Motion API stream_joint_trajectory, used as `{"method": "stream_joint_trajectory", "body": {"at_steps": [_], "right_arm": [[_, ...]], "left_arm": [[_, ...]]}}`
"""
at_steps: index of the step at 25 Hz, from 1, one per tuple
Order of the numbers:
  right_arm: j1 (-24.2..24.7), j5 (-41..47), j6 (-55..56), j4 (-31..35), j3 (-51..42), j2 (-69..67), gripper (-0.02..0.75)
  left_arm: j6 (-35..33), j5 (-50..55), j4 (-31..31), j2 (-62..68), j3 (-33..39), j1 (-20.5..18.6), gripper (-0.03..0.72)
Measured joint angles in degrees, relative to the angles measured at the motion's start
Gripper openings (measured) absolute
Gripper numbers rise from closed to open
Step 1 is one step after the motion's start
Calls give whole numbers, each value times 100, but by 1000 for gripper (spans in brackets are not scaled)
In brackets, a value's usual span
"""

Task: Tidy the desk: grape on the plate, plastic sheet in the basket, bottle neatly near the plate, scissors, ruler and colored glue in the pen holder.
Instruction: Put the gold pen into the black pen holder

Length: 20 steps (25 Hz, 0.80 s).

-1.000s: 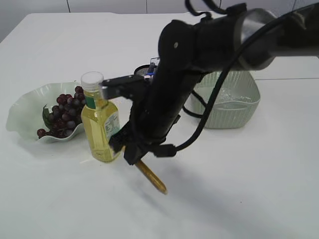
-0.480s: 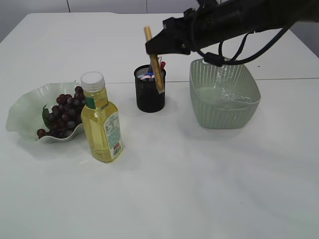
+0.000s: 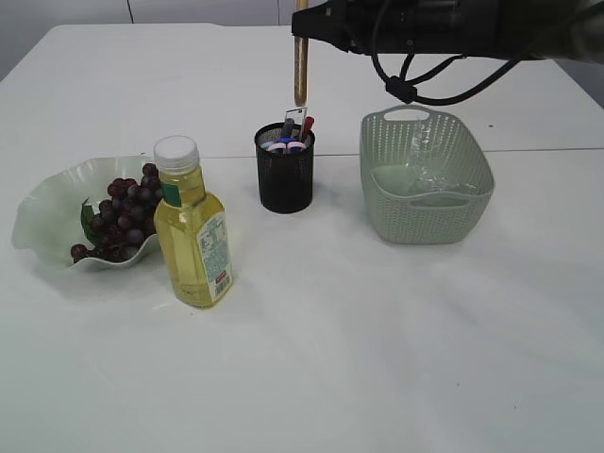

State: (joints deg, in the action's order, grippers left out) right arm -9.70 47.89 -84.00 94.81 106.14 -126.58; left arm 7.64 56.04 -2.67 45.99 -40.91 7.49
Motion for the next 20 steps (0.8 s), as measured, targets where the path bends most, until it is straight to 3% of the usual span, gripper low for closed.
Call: {"method": "stream_joint_trajectory", "body": {"at_steps": [9, 20], "right_arm": [[0, 167, -705, 267, 1453, -837, 79], [0, 253, -1079, 545, 1608, -1416, 79]], "left_arm": [[0, 37, 13, 0, 0, 0, 307], [0, 117, 13, 0, 0, 0, 307]]}}
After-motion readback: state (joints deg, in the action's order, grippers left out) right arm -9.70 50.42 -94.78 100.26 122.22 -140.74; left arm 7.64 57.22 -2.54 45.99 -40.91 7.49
